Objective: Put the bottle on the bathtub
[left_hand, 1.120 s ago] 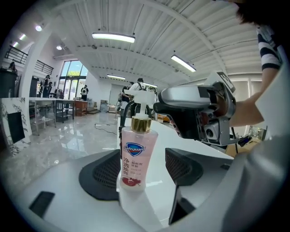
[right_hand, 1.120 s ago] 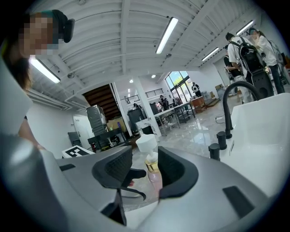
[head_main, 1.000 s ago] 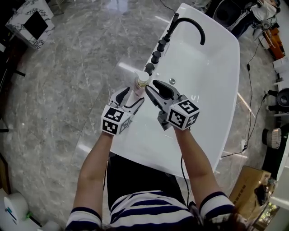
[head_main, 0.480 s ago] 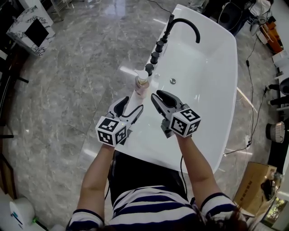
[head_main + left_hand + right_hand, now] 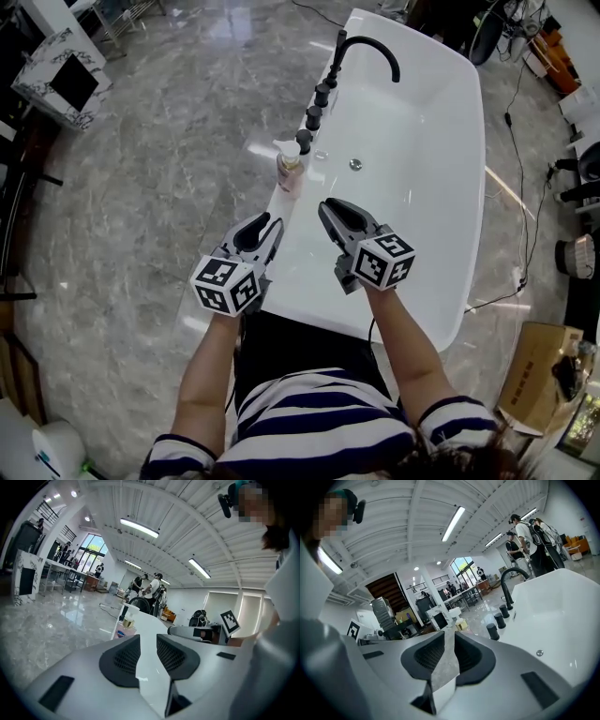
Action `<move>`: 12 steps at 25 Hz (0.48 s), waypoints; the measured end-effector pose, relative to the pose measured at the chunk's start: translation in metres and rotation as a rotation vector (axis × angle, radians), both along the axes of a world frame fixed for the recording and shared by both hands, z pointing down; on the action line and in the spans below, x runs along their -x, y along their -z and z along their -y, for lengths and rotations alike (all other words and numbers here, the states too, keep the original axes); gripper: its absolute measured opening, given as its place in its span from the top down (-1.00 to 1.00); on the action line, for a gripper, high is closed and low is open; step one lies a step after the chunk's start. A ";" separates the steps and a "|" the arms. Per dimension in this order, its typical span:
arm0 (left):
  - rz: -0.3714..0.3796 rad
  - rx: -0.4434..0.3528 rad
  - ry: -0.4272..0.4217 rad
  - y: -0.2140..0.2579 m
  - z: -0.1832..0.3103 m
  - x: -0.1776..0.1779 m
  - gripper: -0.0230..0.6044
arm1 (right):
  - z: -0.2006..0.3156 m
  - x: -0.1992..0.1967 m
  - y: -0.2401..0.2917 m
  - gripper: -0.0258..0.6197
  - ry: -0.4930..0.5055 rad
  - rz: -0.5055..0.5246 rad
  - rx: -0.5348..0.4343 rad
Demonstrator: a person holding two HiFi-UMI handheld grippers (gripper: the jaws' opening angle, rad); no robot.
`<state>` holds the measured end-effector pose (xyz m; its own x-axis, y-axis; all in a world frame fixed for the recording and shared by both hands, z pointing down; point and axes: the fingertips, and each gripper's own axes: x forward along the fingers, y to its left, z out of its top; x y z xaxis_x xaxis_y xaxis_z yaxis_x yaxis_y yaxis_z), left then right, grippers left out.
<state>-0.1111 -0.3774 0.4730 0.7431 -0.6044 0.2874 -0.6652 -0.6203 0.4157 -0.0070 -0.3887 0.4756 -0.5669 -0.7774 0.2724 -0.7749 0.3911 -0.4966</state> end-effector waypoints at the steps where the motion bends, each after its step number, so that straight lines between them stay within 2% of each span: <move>1: 0.000 0.006 0.009 0.002 -0.002 0.002 0.58 | -0.004 0.000 0.001 0.67 -0.006 0.002 0.002; 4: -0.007 0.024 0.029 0.005 -0.010 0.008 0.68 | -0.016 0.001 0.001 0.72 -0.019 0.000 0.014; 12: -0.018 0.045 0.079 0.007 -0.023 0.024 0.75 | -0.035 0.001 0.004 0.77 -0.042 0.000 0.034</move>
